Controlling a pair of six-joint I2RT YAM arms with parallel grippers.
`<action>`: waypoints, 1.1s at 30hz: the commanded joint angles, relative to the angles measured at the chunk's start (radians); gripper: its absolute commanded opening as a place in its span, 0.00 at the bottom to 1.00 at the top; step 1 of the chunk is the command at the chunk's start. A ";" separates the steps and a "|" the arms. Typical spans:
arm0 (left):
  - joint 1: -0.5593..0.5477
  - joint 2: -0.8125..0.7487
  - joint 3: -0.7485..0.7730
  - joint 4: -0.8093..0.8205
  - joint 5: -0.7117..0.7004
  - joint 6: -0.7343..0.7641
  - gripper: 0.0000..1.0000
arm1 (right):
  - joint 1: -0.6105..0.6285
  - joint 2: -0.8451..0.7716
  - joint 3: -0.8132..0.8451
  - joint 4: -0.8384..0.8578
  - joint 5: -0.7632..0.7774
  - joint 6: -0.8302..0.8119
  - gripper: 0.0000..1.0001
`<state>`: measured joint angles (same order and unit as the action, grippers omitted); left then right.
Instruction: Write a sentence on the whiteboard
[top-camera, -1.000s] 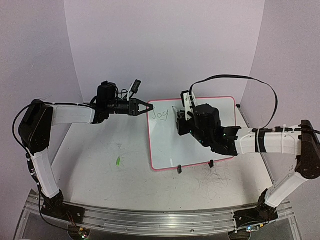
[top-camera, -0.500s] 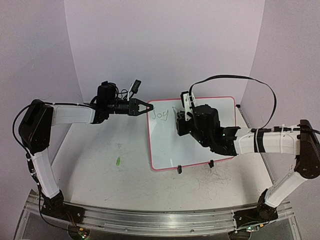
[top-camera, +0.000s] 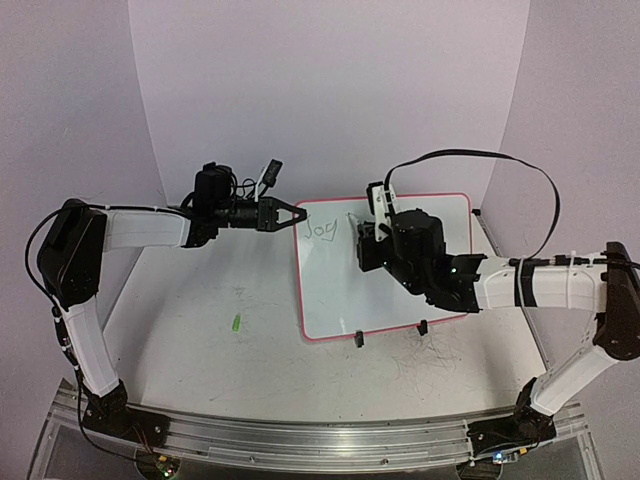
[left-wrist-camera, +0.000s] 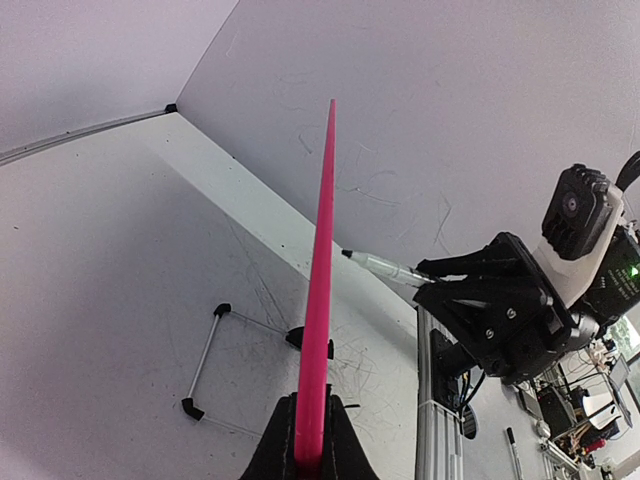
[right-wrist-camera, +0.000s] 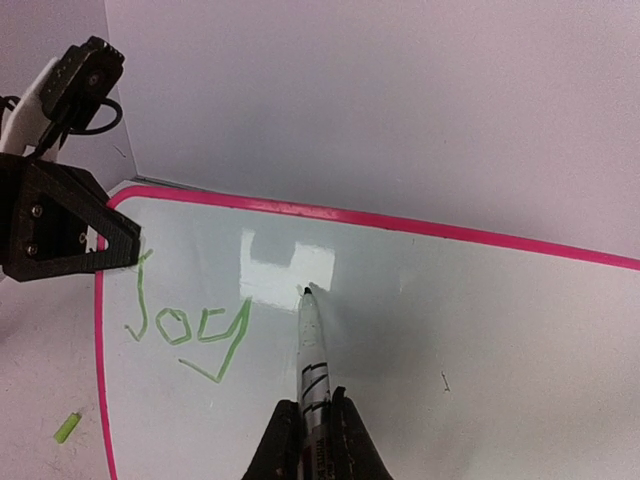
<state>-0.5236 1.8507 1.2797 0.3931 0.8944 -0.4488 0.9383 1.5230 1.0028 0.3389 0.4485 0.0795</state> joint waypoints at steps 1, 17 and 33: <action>-0.010 -0.021 -0.013 -0.023 -0.056 0.033 0.00 | -0.003 -0.065 -0.020 0.025 -0.028 0.016 0.00; -0.011 -0.020 -0.012 -0.023 -0.053 0.033 0.00 | -0.003 0.003 0.006 0.019 -0.049 0.011 0.00; -0.010 -0.021 -0.010 -0.023 -0.054 0.033 0.00 | -0.004 0.016 -0.005 -0.008 -0.023 0.020 0.00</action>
<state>-0.5236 1.8507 1.2797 0.3931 0.8945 -0.4488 0.9375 1.5297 0.9852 0.3302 0.4076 0.0836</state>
